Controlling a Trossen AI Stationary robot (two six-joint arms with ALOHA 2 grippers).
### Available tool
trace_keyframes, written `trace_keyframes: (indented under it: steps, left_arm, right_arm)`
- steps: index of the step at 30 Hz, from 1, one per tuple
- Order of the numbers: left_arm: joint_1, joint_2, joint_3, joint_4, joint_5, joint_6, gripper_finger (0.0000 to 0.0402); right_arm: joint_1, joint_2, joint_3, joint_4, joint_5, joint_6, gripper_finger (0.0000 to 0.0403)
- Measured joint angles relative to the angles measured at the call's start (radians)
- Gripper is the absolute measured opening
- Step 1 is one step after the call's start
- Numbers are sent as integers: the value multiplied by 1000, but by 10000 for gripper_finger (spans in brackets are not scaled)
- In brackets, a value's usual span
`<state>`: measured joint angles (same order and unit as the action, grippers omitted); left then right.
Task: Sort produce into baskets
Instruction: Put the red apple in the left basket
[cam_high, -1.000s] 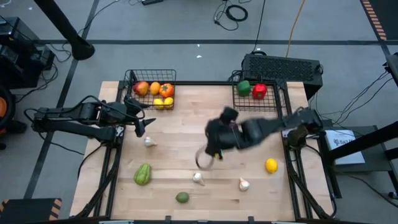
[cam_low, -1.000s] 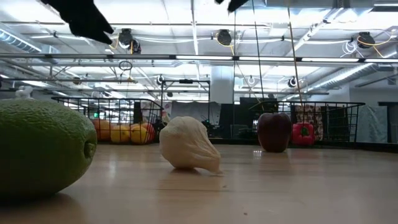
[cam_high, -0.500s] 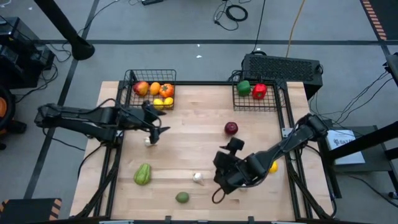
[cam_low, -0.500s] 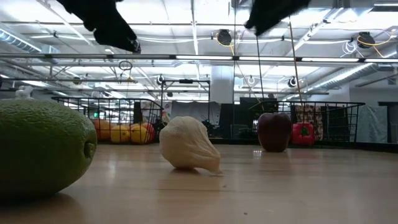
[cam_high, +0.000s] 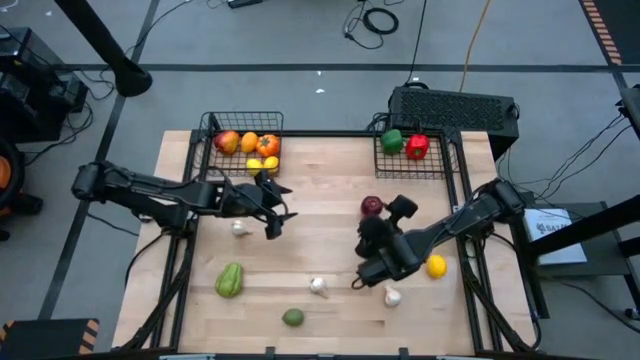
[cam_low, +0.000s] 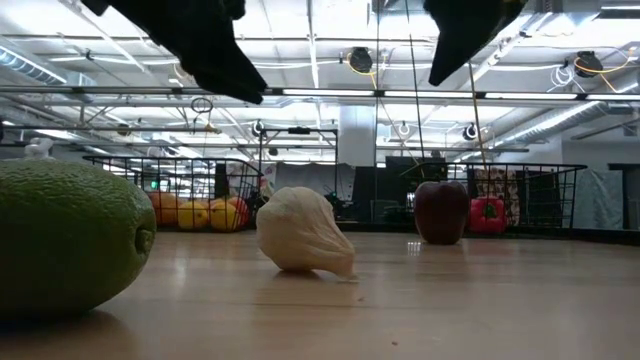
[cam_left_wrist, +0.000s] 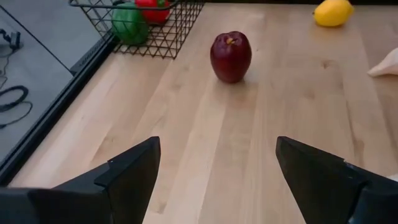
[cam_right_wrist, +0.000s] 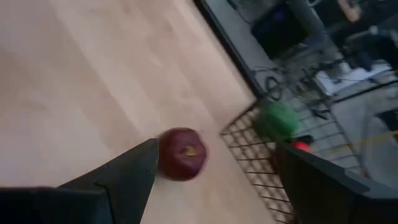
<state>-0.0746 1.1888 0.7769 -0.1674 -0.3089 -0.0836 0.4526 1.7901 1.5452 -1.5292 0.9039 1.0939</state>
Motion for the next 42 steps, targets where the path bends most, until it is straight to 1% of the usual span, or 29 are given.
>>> trace_keyframes:
  steps: [3, 5, 8, 10, 12, 15, 18, 20, 24, 29, 34, 40, 42]
  left_arm:
    - [0, 27, 0, 39, 0, 43, 327]
    - [0, 43, 0, 95, 1, 105, 327]
    - [9, 71, 0, 225, 4, 209, 327]
    - [26, 94, 0, 332, 13, 258, 327]
    - [49, 126, 0, 436, 27, 282, 327]
    - [88, 187, 3, 546, 87, 303, 327]
    - [111, 257, 25, 621, 121, 303, 327]
    - [115, 301, 45, 651, 126, 305, 327]
    - [114, 377, 74, 688, 145, 326, 327]
    - [114, 454, 133, 692, 178, 330, 327]
    - [118, 551, 219, 715, 264, 337, 327]
    - [126, 697, 320, 711, 271, 398, 327]
    - [128, 742, 350, 715, 268, 406, 327]
  right_arm:
    - [-30, 0, 0, -35, 0, -25, 312]
    - [-49, -1, 0, -42, -16, -67, 312]
    - [-68, -28, -2, -41, -37, -164, 312]
    - [-77, -66, -2, -42, -50, -195, 312]
    - [-73, -113, -2, -42, -45, -193, 312]
    - [-50, -183, -20, -19, 7, -129, 312]
    - [-22, -246, -119, 102, 57, -111, 312]
    - [-8, -281, -220, 217, 57, -125, 312]
    - [-1, -337, -437, 439, 14, -132, 312]
    - [-30, -365, -618, 586, -58, -112, 312]
    - [-34, -365, -705, 691, -87, -108, 312]
    - [-34, -365, -784, 826, -81, -115, 312]
    - [-34, -365, -806, 848, -94, -116, 312]
